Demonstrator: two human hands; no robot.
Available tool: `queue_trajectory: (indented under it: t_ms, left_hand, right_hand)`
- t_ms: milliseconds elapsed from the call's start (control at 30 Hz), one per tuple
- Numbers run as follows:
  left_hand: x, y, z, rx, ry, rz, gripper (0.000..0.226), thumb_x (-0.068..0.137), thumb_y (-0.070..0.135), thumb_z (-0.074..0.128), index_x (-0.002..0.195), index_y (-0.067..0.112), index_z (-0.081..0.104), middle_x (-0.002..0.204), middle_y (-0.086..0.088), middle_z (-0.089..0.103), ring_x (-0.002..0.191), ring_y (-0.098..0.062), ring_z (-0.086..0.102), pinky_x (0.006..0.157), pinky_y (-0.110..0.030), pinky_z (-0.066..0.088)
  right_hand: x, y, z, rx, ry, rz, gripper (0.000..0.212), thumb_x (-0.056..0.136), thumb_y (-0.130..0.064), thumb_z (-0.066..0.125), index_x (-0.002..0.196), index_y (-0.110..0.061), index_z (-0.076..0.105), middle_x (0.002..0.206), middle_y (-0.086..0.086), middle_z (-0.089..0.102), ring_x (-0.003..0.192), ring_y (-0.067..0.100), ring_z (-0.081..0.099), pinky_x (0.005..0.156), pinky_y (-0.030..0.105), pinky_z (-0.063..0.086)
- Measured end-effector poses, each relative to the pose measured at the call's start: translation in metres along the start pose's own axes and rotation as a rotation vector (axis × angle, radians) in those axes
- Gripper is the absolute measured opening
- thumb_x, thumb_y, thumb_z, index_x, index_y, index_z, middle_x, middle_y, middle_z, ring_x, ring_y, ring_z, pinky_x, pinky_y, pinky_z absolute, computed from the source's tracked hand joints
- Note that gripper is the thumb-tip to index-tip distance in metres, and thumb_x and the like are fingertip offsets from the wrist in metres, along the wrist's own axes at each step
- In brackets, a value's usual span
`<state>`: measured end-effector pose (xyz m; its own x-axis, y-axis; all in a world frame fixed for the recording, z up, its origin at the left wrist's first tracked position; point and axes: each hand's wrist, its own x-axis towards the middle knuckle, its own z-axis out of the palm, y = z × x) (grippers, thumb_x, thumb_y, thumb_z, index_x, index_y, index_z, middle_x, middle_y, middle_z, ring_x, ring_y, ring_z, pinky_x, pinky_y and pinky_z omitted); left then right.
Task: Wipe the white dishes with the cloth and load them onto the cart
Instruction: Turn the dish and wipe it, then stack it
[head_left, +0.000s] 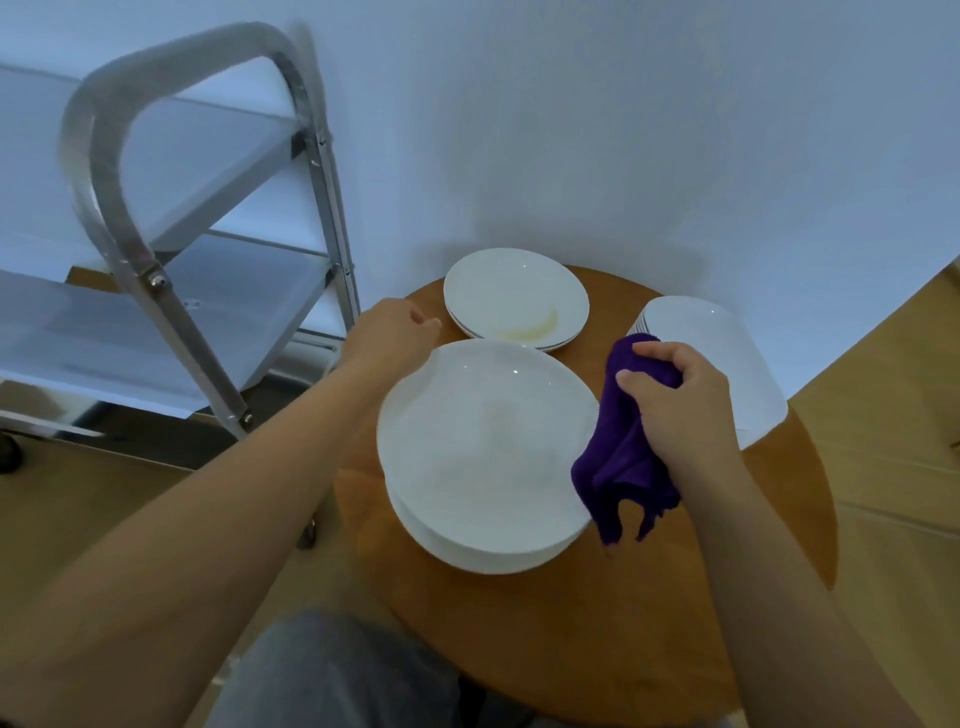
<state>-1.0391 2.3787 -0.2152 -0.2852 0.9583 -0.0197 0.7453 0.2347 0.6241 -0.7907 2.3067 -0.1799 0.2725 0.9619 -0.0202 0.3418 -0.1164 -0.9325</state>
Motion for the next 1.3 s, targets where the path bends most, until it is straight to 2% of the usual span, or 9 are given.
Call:
queue_trajectory:
  t_ms: [100, 300, 400, 500, 633, 767, 933, 1133, 1300]
  left_hand:
    - [0.043, 0.007, 0.023, -0.099, -0.082, -0.071, 0.030, 0.084, 0.033, 0.058, 0.059, 0.017, 0.051, 0.060, 0.000, 0.052, 0.055, -0.017, 0.048, 0.053, -0.025, 0.038]
    - [0.092, 0.013, 0.056, -0.363, -0.164, -0.248, 0.025, 0.075, 0.039, 0.069, 0.069, 0.025, 0.049, 0.064, 0.008, 0.059, 0.048, -0.010, 0.060, 0.038, -0.017, 0.043]
    - [0.100, 0.013, 0.064, -0.266, -0.182, -0.249, 0.028, 0.074, 0.045, 0.069, 0.082, 0.023, 0.053, 0.072, 0.007, 0.062, 0.060, -0.013, 0.062, 0.046, -0.021, 0.048]
    - [0.106, 0.014, 0.071, -0.088, -0.262, -0.178, 0.042, 0.083, 0.028, 0.066, 0.122, 0.019, 0.051, 0.107, -0.004, 0.061, 0.093, -0.025, 0.059, 0.073, -0.034, 0.053]
    - [0.108, 0.018, 0.068, -0.240, -0.293, -0.321, 0.015, 0.086, 0.010, 0.057, 0.101, 0.008, 0.052, 0.070, -0.008, 0.055, 0.055, -0.017, 0.051, 0.047, -0.023, 0.043]
    - [0.099, 0.016, 0.070, -0.454, -0.348, -0.415, 0.010, 0.091, 0.008, 0.048, 0.099, 0.003, 0.051, 0.070, -0.012, 0.064, 0.049, -0.015, 0.061, 0.053, -0.026, 0.055]
    - [0.103, 0.025, 0.067, -0.503, -0.277, -0.413, 0.005, 0.089, 0.008, 0.046, 0.090, 0.004, 0.049, 0.045, -0.005, 0.059, 0.027, -0.005, 0.049, 0.034, -0.014, 0.042]
    - [0.090, 0.022, 0.067, -0.564, -0.292, -0.432, 0.010, 0.085, 0.002, 0.041, 0.092, 0.009, 0.041, 0.051, -0.014, 0.064, 0.045, -0.018, 0.063, 0.048, -0.027, 0.054]
    - [0.095, 0.026, 0.056, -0.556, -0.245, -0.414, 0.017, 0.083, 0.003, 0.047, 0.100, 0.002, 0.047, 0.045, -0.008, 0.060, 0.031, -0.011, 0.055, 0.036, -0.020, 0.048]
  right_hand:
    - [0.032, -0.005, 0.019, -0.060, -0.054, -0.021, 0.029, 0.088, -0.017, 0.062, 0.111, -0.032, 0.053, 0.092, -0.020, 0.045, 0.080, 0.006, 0.049, 0.056, 0.017, 0.042]
    - [0.087, -0.008, 0.053, -0.158, -0.180, -0.020, 0.032, 0.088, -0.013, 0.058, 0.118, -0.024, 0.055, 0.104, -0.009, 0.048, 0.077, 0.002, 0.046, 0.053, 0.012, 0.037]
    - [0.103, -0.005, 0.059, -0.188, -0.241, 0.026, 0.031, 0.089, -0.012, 0.057, 0.118, -0.022, 0.056, 0.091, -0.013, 0.045, 0.074, 0.003, 0.045, 0.053, 0.012, 0.036]
    - [0.109, -0.001, 0.058, -0.186, -0.266, 0.074, 0.028, 0.090, -0.013, 0.057, 0.115, -0.025, 0.054, 0.085, -0.018, 0.043, 0.073, 0.005, 0.045, 0.052, 0.013, 0.035]
    - [0.106, 0.005, 0.049, -0.114, -0.254, 0.127, 0.024, 0.089, -0.014, 0.059, 0.108, -0.029, 0.053, 0.085, -0.020, 0.043, 0.074, 0.005, 0.046, 0.050, 0.013, 0.035]
    - [0.100, 0.007, 0.042, -0.078, -0.226, 0.160, 0.025, 0.089, -0.015, 0.059, 0.106, -0.032, 0.052, 0.085, -0.020, 0.042, 0.074, 0.007, 0.046, 0.050, 0.012, 0.036]
    - [0.095, 0.009, 0.034, -0.068, -0.218, 0.175, 0.025, 0.089, -0.016, 0.060, 0.105, -0.034, 0.052, 0.084, -0.020, 0.042, 0.074, 0.007, 0.047, 0.050, 0.013, 0.035]
    - [0.093, 0.010, 0.035, -0.062, -0.219, 0.159, 0.026, 0.089, -0.014, 0.060, 0.106, -0.032, 0.052, 0.084, -0.021, 0.042, 0.074, 0.006, 0.046, 0.051, 0.013, 0.035]
    - [0.096, 0.012, 0.036, -0.061, -0.218, 0.178, 0.025, 0.089, -0.015, 0.061, 0.106, -0.032, 0.053, 0.084, -0.019, 0.043, 0.074, 0.007, 0.046, 0.051, 0.014, 0.035]
